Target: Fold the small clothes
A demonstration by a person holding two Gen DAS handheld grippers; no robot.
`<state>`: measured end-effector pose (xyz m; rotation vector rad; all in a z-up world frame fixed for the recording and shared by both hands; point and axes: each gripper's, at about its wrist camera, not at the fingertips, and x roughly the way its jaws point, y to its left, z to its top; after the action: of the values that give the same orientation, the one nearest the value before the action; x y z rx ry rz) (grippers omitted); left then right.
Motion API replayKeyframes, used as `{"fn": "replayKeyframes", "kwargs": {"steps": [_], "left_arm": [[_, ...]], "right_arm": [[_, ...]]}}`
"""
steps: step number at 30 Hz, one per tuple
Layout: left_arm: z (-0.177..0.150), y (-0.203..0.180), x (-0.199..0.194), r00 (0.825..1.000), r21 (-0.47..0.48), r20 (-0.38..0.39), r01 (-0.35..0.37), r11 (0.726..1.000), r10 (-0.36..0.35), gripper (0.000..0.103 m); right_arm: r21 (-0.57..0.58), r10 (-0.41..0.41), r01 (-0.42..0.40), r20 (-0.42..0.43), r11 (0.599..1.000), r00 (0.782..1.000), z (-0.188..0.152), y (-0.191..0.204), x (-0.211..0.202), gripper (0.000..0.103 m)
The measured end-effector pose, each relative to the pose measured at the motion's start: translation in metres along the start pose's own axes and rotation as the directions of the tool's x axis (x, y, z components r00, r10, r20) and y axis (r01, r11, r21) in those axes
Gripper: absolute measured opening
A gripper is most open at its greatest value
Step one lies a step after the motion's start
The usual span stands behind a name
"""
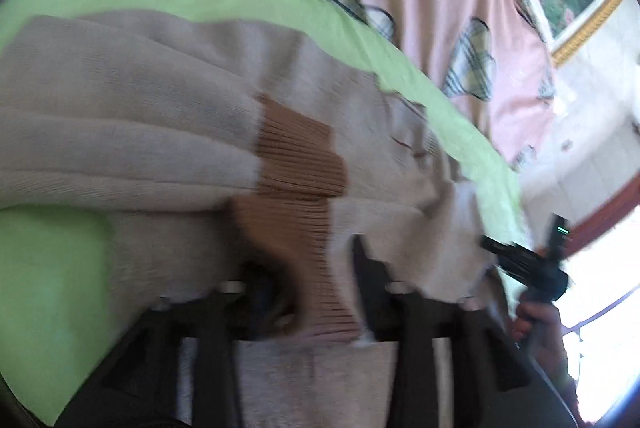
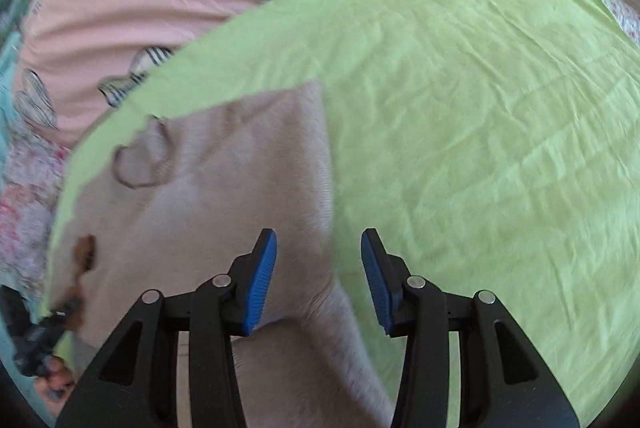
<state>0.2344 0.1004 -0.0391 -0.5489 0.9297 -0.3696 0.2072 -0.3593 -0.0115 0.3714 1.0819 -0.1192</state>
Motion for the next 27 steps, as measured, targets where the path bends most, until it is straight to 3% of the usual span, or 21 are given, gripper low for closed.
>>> {"fn": "replayKeyframes", "kwargs": {"steps": [2, 3, 4, 5, 9, 10, 12, 16, 18, 21, 24, 27], "left_arm": [[0.005, -0.008, 0.011, 0.999, 0.056, -0.028, -0.029, 0.998, 0.031, 0.048], [0.007, -0.015, 0.014, 0.999, 0.085, -0.025, -0.039, 0.996, 0.041, 0.029], [0.007, -0.022, 0.019, 0.998, 0.125, -0.022, -0.05, 0.991, 0.053, 0.007], [0.008, -0.032, 0.02, 0.995, 0.169, -0.01, -0.093, 0.981, 0.096, 0.003], [0.001, -0.048, -0.019, 0.976, 0.182, 0.191, -0.139, 0.973, 0.104, 0.003], [-0.002, -0.044, -0.022, 0.971, 0.178, 0.203, -0.161, 0.971, 0.124, 0.003], [-0.004, -0.034, -0.012, 0.971, 0.169, 0.162, -0.201, 0.965, 0.174, 0.003], [-0.007, -0.009, 0.007, 0.978, 0.108, 0.053, -0.207, 0.972, 0.203, 0.009], [-0.006, -0.007, 0.003, 0.976, 0.085, 0.065, -0.211, 0.974, 0.206, 0.018], [-0.009, -0.007, -0.011, 0.969, 0.091, 0.088, -0.237, 0.967, 0.229, 0.021], [-0.019, -0.002, -0.026, 0.963, 0.083, 0.095, -0.26, 0.962, 0.252, 0.029], [-0.03, 0.008, -0.043, 0.96, 0.052, 0.103, -0.268, 0.962, 0.262, 0.029]], "right_arm": [[-0.026, 0.004, -0.003, 0.012, 1.0, 1.0, 0.001, 0.002, 0.007, 0.045], [-0.043, 0.006, -0.006, 0.011, 0.999, 1.0, 0.001, 0.005, 0.008, 0.044], [-0.055, 0.026, -0.026, 0.005, 0.998, 1.0, 0.001, 0.006, 0.009, 0.022], [-0.053, 0.049, -0.049, -0.003, 0.997, 0.999, 0.0, 0.007, 0.008, 0.011], [-0.036, 0.055, -0.053, 0.065, 0.998, 0.996, -0.002, -0.003, -0.009, 0.011], [-0.029, 0.054, -0.052, 0.068, 0.998, 0.996, -0.004, -0.006, -0.01, 0.011], [-0.034, 0.042, -0.041, 0.053, 0.999, 0.998, -0.007, -0.008, -0.005, 0.011], [-0.031, 0.023, -0.022, 0.039, 0.999, 0.999, -0.009, -0.003, 0.001, 0.011], [-0.003, 0.038, -0.038, 0.038, 0.999, 0.999, -0.009, -0.006, 0.0, 0.012], [0.034, 0.044, -0.046, 0.042, 0.998, 0.998, -0.01, -0.008, -0.005, 0.02], [0.048, 0.066, -0.071, 0.088, 0.996, 0.994, -0.019, -0.006, -0.025, 0.021], [0.043, 0.123, -0.128, 0.109, 0.991, 0.986, -0.034, 0.001, -0.042, 0.025]]}}
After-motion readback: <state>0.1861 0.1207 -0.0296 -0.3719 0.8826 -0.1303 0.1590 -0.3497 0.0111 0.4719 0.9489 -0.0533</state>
